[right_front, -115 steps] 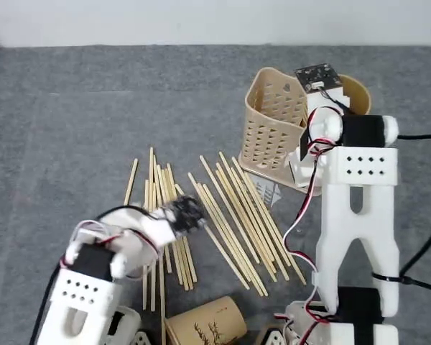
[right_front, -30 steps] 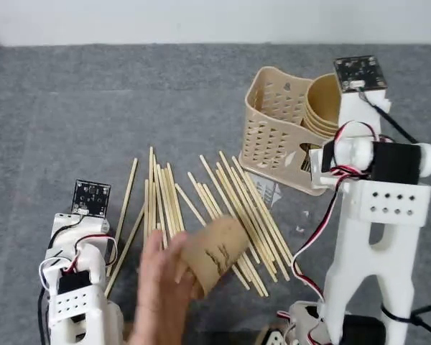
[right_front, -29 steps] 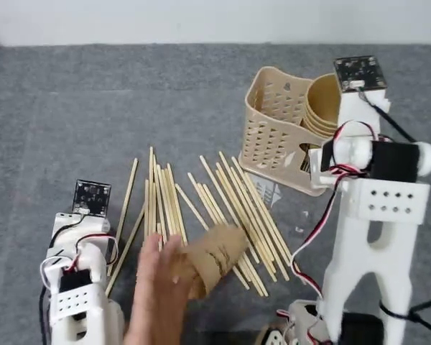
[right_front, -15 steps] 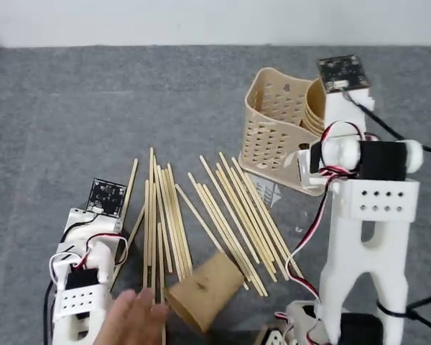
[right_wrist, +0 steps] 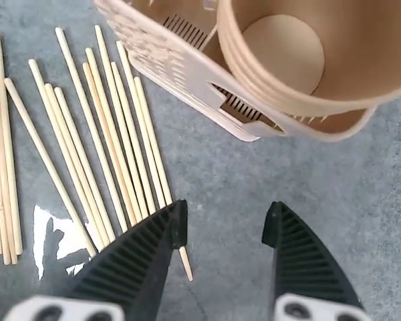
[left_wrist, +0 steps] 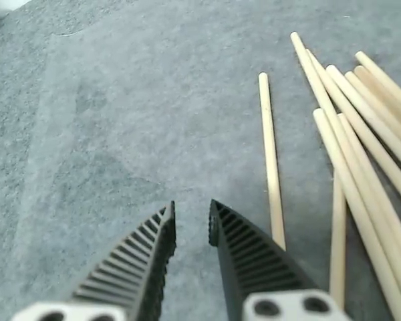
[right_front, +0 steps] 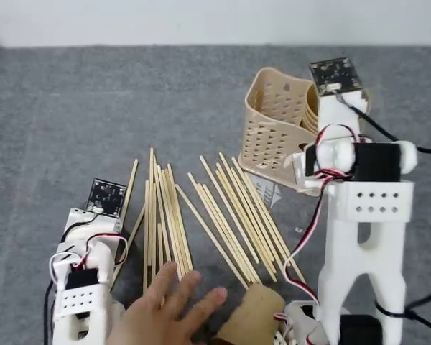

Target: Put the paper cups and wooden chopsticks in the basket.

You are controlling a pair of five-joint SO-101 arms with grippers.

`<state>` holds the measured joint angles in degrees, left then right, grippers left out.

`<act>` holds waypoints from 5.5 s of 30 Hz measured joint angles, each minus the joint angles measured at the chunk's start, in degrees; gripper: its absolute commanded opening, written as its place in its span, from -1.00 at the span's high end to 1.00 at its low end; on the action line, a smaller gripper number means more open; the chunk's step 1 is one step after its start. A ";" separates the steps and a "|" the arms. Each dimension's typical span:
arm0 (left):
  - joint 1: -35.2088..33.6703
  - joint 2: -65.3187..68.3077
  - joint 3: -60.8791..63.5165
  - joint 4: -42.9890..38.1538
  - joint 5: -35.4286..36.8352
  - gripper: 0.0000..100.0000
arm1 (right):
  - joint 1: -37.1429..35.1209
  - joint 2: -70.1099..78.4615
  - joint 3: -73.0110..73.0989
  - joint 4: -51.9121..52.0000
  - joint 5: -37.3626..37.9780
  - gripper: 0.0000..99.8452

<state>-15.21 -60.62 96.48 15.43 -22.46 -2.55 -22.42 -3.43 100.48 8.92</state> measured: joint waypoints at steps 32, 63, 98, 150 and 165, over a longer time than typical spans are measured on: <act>0.18 0.00 0.00 0.00 0.00 0.82 | -6.24 0.00 6.59 -1.14 0.00 0.57; 0.18 0.00 0.00 0.00 0.00 0.82 | -20.57 0.00 39.03 -24.35 58.90 0.43; 0.18 0.00 0.00 0.00 0.00 0.82 | -27.96 -6.24 49.41 -42.55 35.43 0.93; 0.18 0.00 0.00 0.00 0.00 0.82 | 5.19 4.57 -29.54 0.00 10.64 0.98; 0.18 0.00 0.00 0.00 0.00 0.82 | 13.80 6.24 -26.55 0.18 7.47 0.98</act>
<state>-15.03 -60.62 96.48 15.43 -22.46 11.25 -16.18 -29.98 100.66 16.40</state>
